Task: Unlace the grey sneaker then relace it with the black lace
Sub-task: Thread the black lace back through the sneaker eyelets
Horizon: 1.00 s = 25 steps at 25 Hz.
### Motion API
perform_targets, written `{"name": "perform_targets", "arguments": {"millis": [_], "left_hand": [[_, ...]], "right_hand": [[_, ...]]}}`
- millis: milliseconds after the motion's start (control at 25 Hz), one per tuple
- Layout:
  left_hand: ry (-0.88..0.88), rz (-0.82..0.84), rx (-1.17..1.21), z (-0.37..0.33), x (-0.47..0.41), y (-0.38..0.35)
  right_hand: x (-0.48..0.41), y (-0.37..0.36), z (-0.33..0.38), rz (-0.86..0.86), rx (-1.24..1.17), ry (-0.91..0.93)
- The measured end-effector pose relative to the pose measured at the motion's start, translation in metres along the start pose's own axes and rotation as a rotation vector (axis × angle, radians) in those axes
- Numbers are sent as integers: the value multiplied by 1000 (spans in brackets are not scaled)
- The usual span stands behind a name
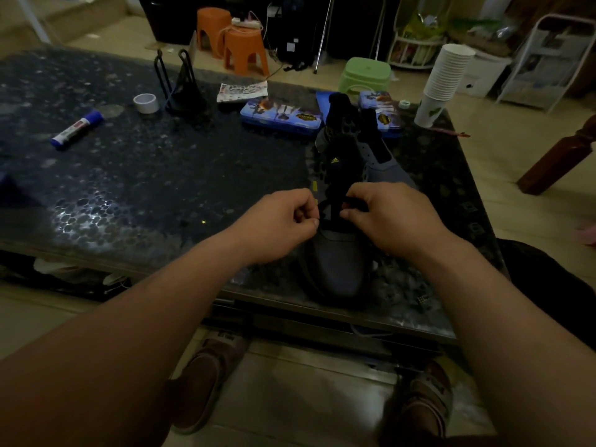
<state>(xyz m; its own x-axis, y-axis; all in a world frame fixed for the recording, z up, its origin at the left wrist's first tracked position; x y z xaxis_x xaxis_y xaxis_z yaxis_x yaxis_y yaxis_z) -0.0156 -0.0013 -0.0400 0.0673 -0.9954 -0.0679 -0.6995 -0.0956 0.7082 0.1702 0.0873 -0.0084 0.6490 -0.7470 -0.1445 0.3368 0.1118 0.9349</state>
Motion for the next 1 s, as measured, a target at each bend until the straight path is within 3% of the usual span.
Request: {"name": "perform_targets", "arguments": {"millis": [120, 240, 360, 520, 720, 880, 1000], "left_hand": [[4, 7, -10, 2, -1, -1], [0, 40, -7, 6, -4, -1], [-3, 87, 3, 5, -8, -2], [-3, 138, 2, 0, -11, -1], [90, -17, 40, -4, -16, 1], [86, 63, 7, -14, -9, -14], [-25, -112, -71, -19, -11, -8]], "right_hand": [[-4, 4, -1, 100, -203, -47], [3, 2, -11, 222, -633, -324], [8, -7, -16, 177, -961, -541], [11, -6, -13, 90, -1298, -651], [18, 5, -14, 68, -1417, -643], [20, 6, -18, 107, -1428, -638], [20, 14, -19, 119, -1436, -615]]}}
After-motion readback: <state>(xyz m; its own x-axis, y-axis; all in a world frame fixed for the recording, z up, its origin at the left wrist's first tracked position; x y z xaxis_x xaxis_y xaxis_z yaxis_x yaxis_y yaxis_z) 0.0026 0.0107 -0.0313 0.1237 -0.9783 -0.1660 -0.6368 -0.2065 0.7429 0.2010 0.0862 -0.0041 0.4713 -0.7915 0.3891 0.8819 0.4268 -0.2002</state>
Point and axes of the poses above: each hand's wrist, its own x-axis away from the middle knuckle, its own y-axis out of the back of the hand, z = x × y, the point moved 2 cm from there along -x, towards the middle knuckle, and after that the axes turned 5 degrees about -x, right-handed, at the moved point
